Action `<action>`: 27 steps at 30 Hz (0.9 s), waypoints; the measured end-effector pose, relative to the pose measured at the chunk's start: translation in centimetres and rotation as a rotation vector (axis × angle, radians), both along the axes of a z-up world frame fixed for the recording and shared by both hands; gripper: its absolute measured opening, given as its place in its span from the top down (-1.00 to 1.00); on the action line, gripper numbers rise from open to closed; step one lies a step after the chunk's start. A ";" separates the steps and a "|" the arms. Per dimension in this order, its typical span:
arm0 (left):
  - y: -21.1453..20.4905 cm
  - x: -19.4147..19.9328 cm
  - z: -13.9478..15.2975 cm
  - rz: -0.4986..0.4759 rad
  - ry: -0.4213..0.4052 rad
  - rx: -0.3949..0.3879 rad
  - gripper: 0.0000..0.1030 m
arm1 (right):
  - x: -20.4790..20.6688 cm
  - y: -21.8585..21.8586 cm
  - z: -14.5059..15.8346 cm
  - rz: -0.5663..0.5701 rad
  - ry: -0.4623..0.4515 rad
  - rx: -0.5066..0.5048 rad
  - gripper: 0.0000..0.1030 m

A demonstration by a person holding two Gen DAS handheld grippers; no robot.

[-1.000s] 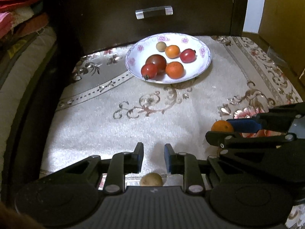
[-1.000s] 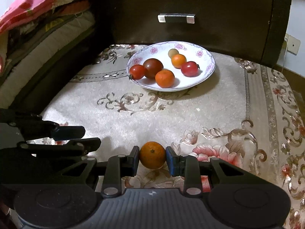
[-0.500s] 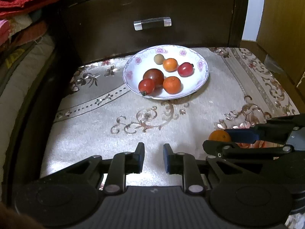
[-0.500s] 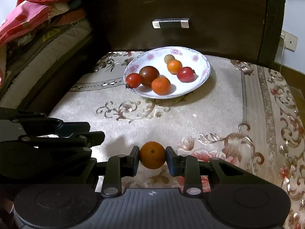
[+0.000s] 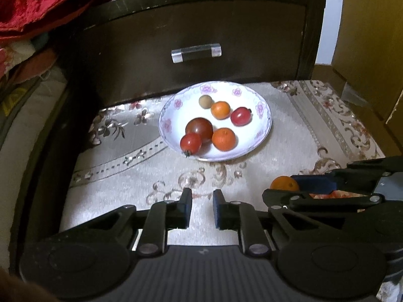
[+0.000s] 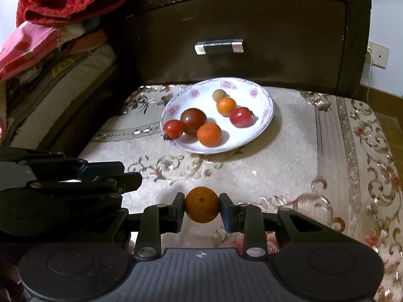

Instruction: Organize fruits

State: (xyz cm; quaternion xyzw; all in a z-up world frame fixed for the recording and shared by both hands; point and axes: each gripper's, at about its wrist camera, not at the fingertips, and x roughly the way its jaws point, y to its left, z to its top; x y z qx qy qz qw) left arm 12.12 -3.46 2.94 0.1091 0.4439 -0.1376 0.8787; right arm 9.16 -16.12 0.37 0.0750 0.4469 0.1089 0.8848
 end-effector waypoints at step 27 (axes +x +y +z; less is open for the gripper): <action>1.3 3.7 0.4 -0.037 -0.044 -0.050 0.66 | 3.3 0.9 0.5 -0.021 -0.048 0.010 0.44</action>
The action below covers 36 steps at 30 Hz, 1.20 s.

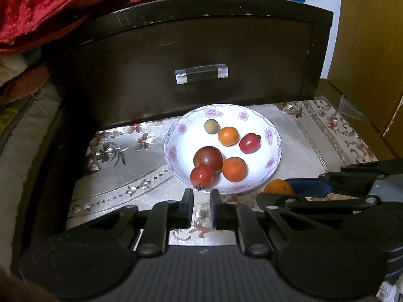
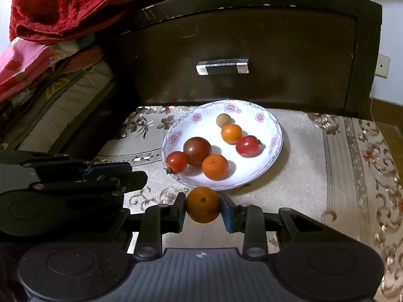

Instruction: Organize fruits

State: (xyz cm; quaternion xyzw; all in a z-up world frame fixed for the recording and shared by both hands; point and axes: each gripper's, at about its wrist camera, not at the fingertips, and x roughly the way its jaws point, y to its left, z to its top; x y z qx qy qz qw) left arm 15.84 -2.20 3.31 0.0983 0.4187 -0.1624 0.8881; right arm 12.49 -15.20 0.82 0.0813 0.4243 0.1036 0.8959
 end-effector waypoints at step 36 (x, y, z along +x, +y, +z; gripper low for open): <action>2.2 -8.1 -5.7 -0.192 0.285 0.112 0.36 | 0.0 0.6 0.8 0.115 -0.027 -0.077 0.44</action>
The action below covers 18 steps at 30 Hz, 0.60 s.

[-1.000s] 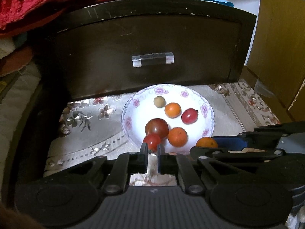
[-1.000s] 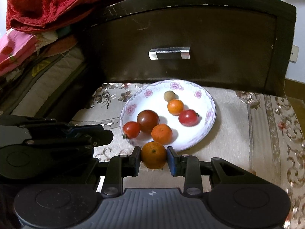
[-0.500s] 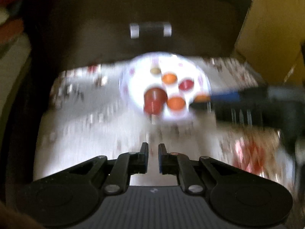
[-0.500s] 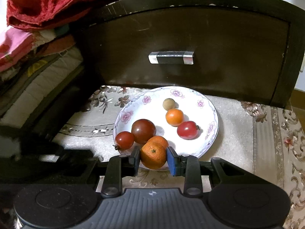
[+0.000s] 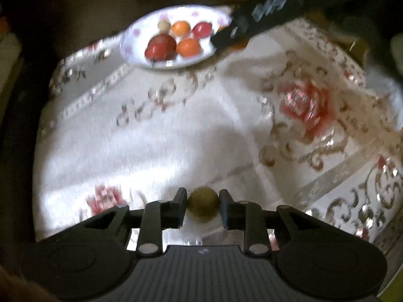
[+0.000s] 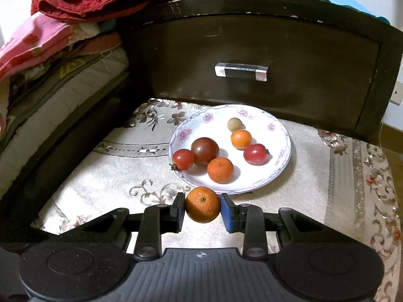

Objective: Organize fruits
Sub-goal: 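Lower the brown fruit and tangerine onto the plate and open both tools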

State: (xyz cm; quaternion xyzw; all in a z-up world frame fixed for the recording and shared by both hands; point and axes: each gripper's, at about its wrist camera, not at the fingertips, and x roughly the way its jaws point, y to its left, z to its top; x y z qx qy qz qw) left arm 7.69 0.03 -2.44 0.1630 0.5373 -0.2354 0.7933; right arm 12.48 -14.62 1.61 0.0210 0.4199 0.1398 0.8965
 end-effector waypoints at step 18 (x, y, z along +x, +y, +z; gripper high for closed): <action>-1.7 10.1 3.5 0.112 -0.155 -0.167 0.38 | 4.3 -2.7 -1.4 -0.036 0.033 -0.029 0.44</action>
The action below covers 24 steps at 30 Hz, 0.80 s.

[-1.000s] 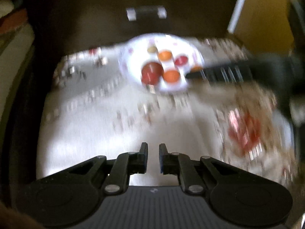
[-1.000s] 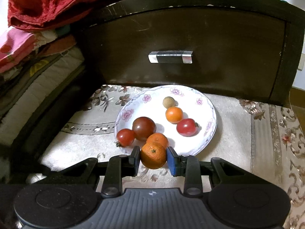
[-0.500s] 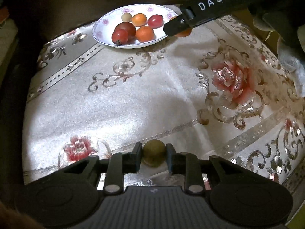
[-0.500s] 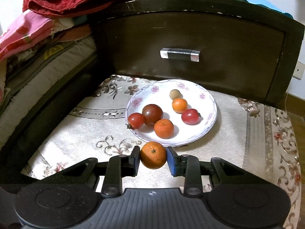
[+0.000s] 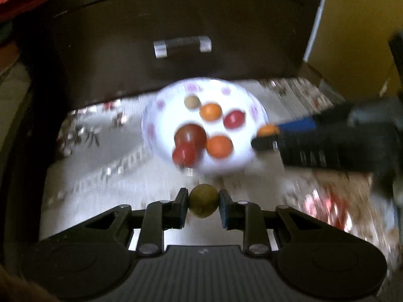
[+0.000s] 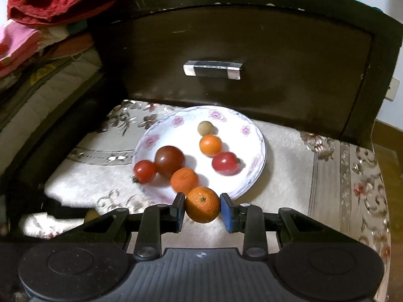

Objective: Organize fruits
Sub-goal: 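Lower the brown fruit and tangerine onto the plate and open both tools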

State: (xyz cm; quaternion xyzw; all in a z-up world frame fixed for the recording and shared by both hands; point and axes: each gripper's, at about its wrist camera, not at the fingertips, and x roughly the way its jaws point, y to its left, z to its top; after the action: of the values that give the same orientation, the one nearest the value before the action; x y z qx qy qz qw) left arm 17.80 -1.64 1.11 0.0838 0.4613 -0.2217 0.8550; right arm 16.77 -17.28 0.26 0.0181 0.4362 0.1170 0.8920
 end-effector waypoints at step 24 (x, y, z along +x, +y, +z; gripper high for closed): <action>-0.8 5.3 1.3 0.121 -0.068 -0.076 0.03 | 3.5 -2.5 0.9 -0.072 -0.069 0.084 0.11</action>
State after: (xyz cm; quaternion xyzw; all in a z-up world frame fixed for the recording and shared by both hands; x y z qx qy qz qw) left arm 23.06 -2.40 2.38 0.0307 0.4272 -0.1842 0.8847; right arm 20.28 -19.81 1.19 0.0671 0.3989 0.1033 0.9087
